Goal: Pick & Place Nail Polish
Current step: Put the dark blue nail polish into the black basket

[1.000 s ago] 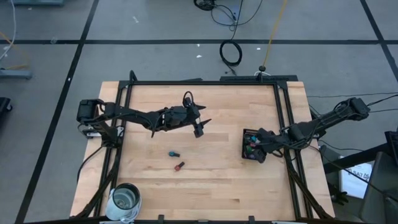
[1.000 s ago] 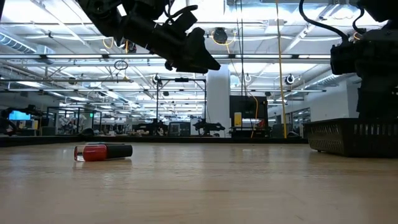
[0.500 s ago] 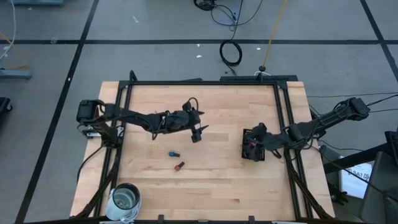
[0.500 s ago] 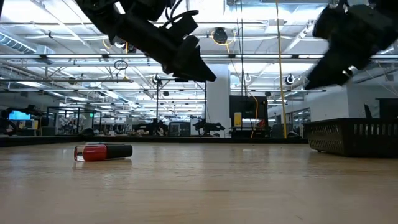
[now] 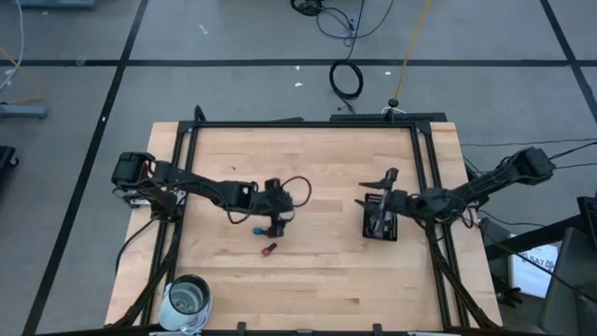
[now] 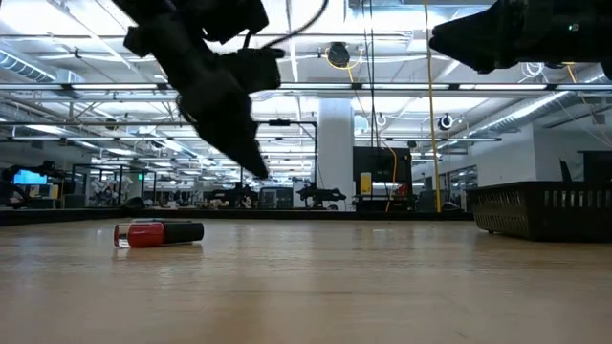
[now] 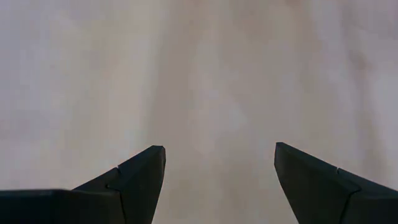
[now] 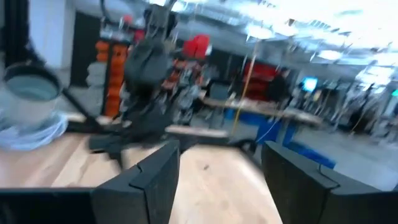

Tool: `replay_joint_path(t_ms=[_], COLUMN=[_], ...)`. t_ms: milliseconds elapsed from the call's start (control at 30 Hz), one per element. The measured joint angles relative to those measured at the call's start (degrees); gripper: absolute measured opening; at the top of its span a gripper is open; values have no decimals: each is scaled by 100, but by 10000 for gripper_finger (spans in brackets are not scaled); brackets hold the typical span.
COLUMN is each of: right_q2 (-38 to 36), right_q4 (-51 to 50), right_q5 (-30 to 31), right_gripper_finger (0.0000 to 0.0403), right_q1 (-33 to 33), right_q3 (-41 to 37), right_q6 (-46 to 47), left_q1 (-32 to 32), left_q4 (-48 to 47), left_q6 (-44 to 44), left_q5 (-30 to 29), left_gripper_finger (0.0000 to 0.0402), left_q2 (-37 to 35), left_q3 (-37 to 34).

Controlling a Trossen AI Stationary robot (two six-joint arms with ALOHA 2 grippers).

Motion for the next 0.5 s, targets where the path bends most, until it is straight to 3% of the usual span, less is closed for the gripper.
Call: replay_joint_path(t_ms=[67, 133, 300, 500], right_q2=[-2, -2, 2, -2], right_q4=[296, 338, -76, -289], right_q5=[0, 0, 0, -2], right_gripper_finger=[212, 212, 212, 212], right_q1=[-58, -86, -103, -103], right_q3=[-107, -172, -208, -208], right_q6=[-119, -104, 222, 547], left_q1=[-76, -210, -545, -663], left_q4=[-657, -1377, -2189, -2217], left_q6=[-428, -625, -470, -397], left_q5=[635, 902, 575, 516], left_gripper_finger=[296, 296, 296, 296], left_q2=[0, -6, -2, 114], left_q3=[145, 260, 239, 141])
